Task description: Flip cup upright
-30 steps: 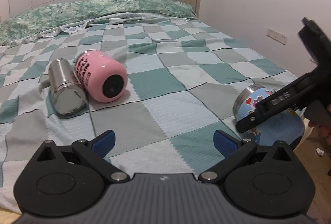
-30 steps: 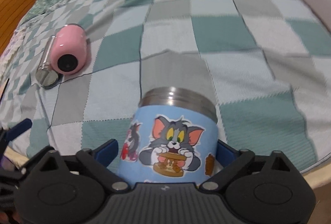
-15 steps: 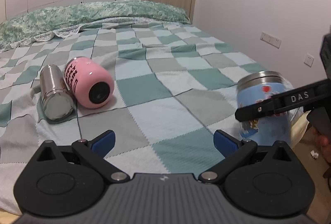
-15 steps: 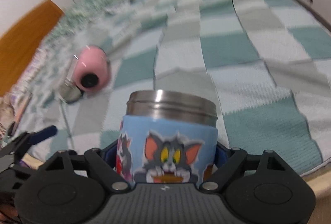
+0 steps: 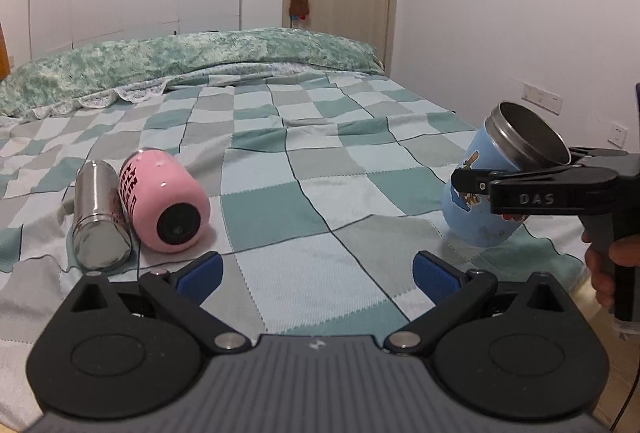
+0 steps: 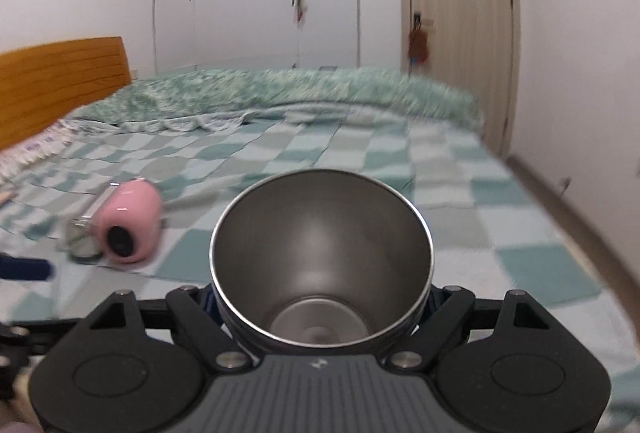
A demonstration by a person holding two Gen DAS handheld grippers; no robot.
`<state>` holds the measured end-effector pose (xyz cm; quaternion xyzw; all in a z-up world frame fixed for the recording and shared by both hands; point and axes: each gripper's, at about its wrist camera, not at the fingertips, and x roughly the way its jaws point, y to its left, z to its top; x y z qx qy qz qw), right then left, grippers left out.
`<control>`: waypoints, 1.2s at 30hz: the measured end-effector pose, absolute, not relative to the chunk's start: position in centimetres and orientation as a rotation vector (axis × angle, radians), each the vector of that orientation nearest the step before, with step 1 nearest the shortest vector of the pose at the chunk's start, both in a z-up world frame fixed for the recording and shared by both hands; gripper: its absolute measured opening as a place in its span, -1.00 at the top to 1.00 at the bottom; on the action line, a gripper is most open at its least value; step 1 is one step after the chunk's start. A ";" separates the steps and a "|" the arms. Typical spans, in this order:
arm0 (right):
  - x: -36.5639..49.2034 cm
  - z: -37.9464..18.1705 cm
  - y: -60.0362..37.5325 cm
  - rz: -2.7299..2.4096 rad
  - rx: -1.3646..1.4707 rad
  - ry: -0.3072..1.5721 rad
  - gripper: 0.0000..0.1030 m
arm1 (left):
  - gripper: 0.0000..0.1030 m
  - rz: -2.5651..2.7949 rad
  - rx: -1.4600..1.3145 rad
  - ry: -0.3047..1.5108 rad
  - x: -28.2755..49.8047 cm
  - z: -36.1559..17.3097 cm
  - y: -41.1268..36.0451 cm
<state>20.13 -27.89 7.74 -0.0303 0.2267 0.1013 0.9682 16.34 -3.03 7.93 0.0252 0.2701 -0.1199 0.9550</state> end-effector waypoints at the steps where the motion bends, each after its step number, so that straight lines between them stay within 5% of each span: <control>1: 20.5 7.3 -28.1 0.194 -0.069 0.450 -0.62 | -1.00 -0.239 0.055 0.546 16.5 7.9 -3.2; 15: 22.3 3.0 -27.9 0.192 -0.149 0.432 -0.62 | -1.00 -0.205 0.099 0.520 16.9 7.2 -4.1; 17: 21.6 3.5 -28.4 0.206 -0.119 0.429 -0.80 | -1.00 -0.205 0.102 0.508 16.3 7.5 -4.2; 19: 20.2 3.9 -28.7 0.205 -0.101 0.399 -1.00 | -1.00 -0.202 0.105 0.492 15.8 7.8 -4.0; 36: 5.1 5.8 -28.8 0.275 -0.086 0.164 -1.00 | -1.00 -0.170 0.066 0.328 6.2 9.2 -2.4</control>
